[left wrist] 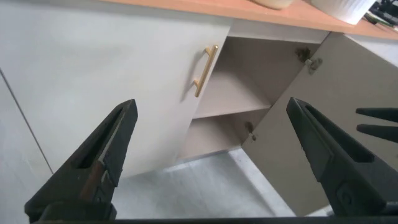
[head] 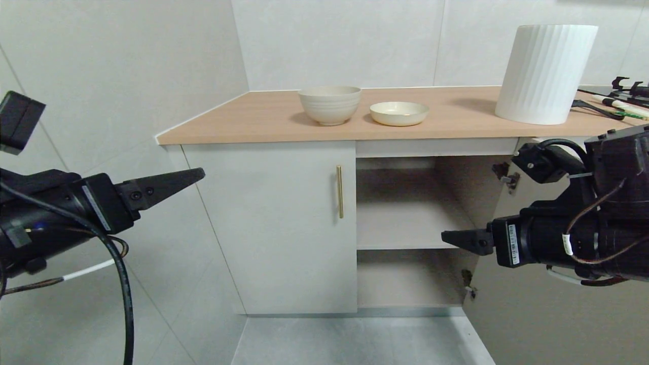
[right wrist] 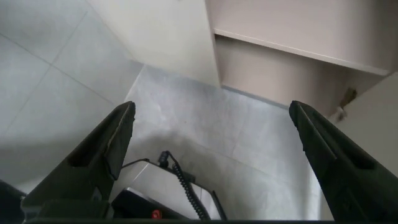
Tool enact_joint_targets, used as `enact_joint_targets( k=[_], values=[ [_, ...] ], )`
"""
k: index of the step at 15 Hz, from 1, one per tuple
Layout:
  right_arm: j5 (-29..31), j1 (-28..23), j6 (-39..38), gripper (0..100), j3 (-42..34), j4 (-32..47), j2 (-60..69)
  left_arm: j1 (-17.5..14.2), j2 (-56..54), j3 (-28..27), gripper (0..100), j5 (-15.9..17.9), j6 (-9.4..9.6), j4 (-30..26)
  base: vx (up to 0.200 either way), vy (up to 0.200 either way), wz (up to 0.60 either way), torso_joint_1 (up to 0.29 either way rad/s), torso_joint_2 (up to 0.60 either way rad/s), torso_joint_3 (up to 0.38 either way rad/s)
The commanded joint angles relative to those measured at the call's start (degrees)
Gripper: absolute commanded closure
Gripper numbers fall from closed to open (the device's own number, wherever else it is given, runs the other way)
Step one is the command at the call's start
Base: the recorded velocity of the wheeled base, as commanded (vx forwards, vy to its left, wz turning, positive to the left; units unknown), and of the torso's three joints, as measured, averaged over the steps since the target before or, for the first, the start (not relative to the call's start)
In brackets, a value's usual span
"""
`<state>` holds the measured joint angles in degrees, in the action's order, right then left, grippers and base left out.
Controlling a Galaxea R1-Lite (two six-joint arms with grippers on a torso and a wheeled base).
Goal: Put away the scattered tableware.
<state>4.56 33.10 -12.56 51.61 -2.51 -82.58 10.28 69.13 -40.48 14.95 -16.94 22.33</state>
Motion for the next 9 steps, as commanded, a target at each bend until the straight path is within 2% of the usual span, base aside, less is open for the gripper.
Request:
enact_joint_targets(
  k=[1, 7, 9],
  values=[
    [0.01, -0.31, -0.01, 0, -0.02, -0.04, 0.58, -0.08, 0.04, -0.12, 0, 0.0, -0.02, -0.01, 0.0, 0.0, 0.0, 0.0, 0.0, 0.0],
    [0.1, -0.23, -0.01, 0, -0.11, -0.13, 1.28, -0.08, 0.65, -0.03, 0, 0.0, -0.02, -0.1, 0.0, 0.0, 0.0, 0.0, 0.0, 0.0],
    [0.1, -0.23, -0.01, 0, -0.11, -0.13, 1.54, -0.08, 0.74, 0.06, 0, 0.0, -0.02, -0.18, 0.2, 0.0, 0.0, 0.002, 0.0, 0.002]
  ],
)
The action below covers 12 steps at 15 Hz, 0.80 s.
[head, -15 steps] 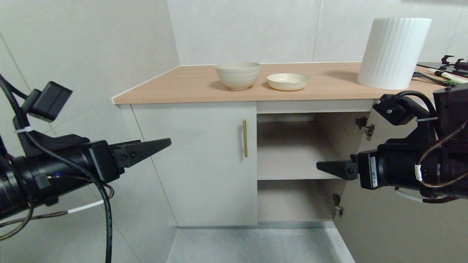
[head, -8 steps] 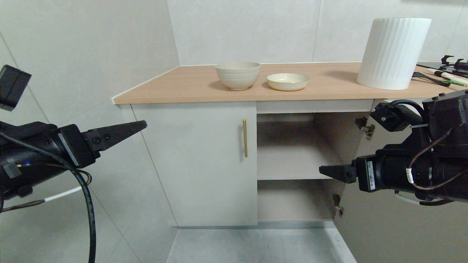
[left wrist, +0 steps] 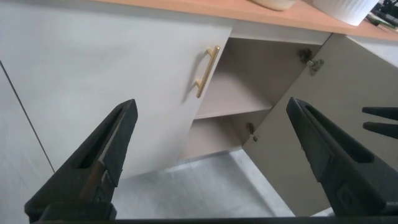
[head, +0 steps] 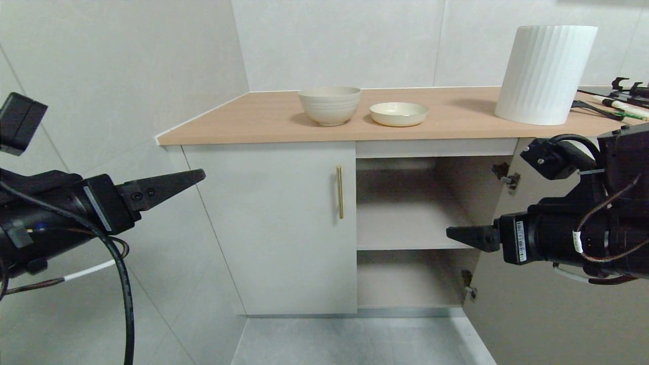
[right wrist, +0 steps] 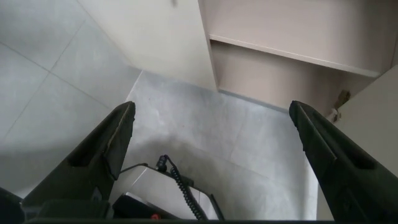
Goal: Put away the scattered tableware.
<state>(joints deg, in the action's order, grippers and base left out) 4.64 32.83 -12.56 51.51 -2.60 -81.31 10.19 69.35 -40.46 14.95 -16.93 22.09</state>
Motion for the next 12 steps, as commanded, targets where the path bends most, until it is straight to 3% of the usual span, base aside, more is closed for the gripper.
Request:
enact_joint_targets(
  k=[1, 12],
  values=[
    [0.01, 0.04, -0.01, 0, 0.0, -0.04, 0.36, 0.0, 0.52, 0.03, 0, 0.08, -0.03, 0.06, 0.2, 0.0, 0.0, -0.002, 0.0, 0.002],
    [-0.95, 0.13, 0.34, 0, -2.64, -0.39, 2.74, 0.0, 1.66, 0.29, 0, 0.0, 0.06, 0.06, 0.2, 0.0, 0.0, 0.002, 0.0, 0.002]
  ],
)
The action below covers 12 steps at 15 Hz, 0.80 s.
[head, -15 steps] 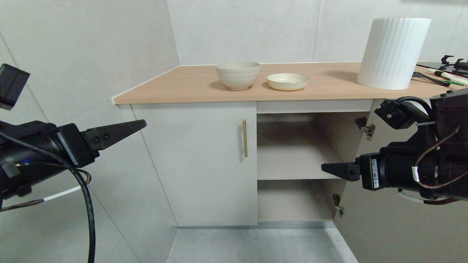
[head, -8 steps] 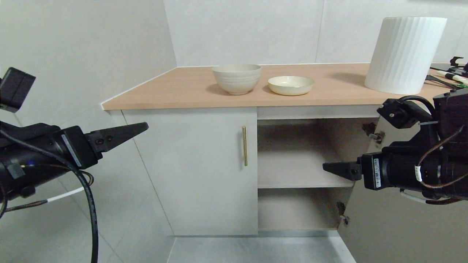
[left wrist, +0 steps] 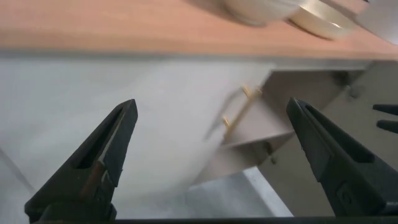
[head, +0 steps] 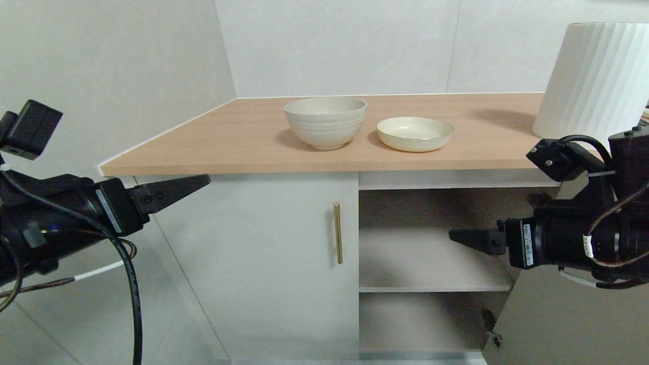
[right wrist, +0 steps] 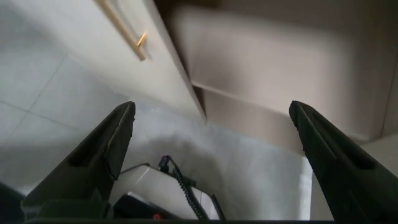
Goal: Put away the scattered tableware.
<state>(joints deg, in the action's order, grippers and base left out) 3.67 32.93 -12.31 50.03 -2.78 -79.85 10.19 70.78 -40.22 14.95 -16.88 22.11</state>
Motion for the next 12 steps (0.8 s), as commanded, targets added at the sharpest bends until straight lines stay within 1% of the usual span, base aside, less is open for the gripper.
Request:
enact_joint_targets(
  k=[1, 5, 10, 11, 12],
  values=[
    [-0.86, -0.06, 0.36, 0, -1.78, -0.38, 1.8, 0.09, -0.03, 0.23, 0, 0.08, -0.08, 0.12, 0.0, 0.0, 0.0, 0.0, 0.0, 0.0],
    [-2.35, 0.03, 1.24, 0, -2.13, -0.47, 2.68, 0.18, -0.29, 0.31, 0, 0.17, -0.08, 0.12, 0.0, 0.0, 0.0, 0.0, 0.0, 0.0],
    [-2.18, -0.06, 2.03, 0, -2.13, -0.38, 2.33, 0.36, 0.59, 0.58, 0, 0.44, 0.01, 0.12, 0.0, 0.0, 0.0, 0.0, 0.0, 0.0],
    [-2.18, -0.06, 2.03, 0, -2.22, -0.38, 1.98, 1.23, 0.59, 0.93, 0, 0.79, -0.08, 0.3, 0.0, 0.0, 0.0, 0.0, 0.0, 0.0],
    [-2.0, -0.14, 2.03, 0, -2.31, -0.47, 1.54, 2.82, 0.59, 1.19, 0, 0.61, -0.08, 0.3, 0.0, 0.0, 0.0, 0.051, -0.24, -0.173]
  ],
)
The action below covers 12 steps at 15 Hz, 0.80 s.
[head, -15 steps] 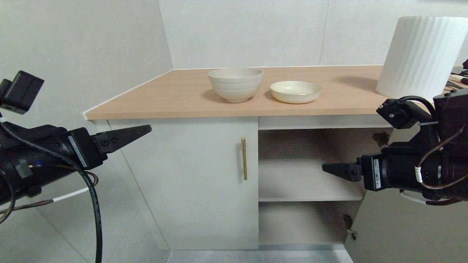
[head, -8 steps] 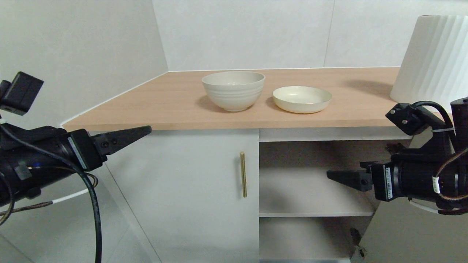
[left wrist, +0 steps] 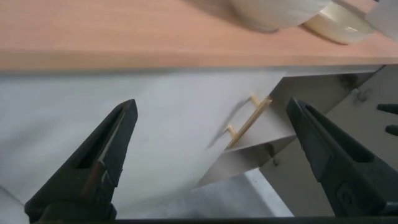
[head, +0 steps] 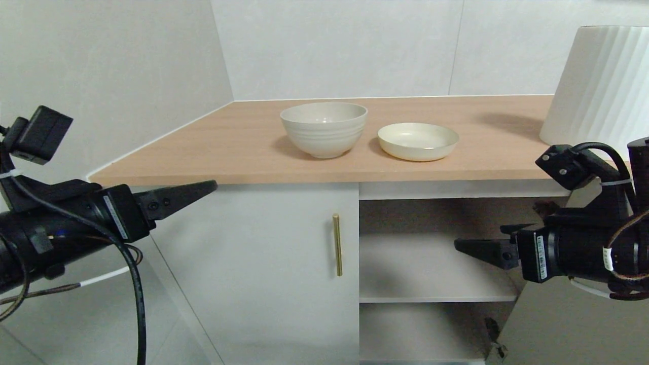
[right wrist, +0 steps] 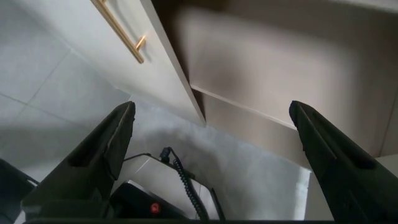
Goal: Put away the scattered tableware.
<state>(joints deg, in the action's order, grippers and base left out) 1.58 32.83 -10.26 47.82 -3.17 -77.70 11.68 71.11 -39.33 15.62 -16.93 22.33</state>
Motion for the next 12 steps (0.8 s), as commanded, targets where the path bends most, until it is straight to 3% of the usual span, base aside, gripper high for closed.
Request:
enact_joint_targets(
  k=[1, 3, 12],
  values=[
    [0.09, -0.13, -0.02, 0, -0.1, -0.08, -0.7, 1.77, 0.35, 0.48, 0, 0.03, -0.03, 0.08, 0.0, 0.0, 0.0, 0.085, -0.31, -0.232],
    [0.09, -0.13, -0.02, 0, -0.1, 0.01, -0.7, 1.77, 1.4, 0.57, 0, 0.03, -0.03, 0.08, 0.0, 0.0, 0.0, 0.066, -0.2, -0.286],
    [0.09, -0.57, 0.07, 0, -0.1, -0.08, -2.19, 2.3, 5.18, 0.83, 0, 0.03, -0.12, 0.52, 0.0, 0.0, 0.0, 0.181, -0.5, -0.289]
  ],
)
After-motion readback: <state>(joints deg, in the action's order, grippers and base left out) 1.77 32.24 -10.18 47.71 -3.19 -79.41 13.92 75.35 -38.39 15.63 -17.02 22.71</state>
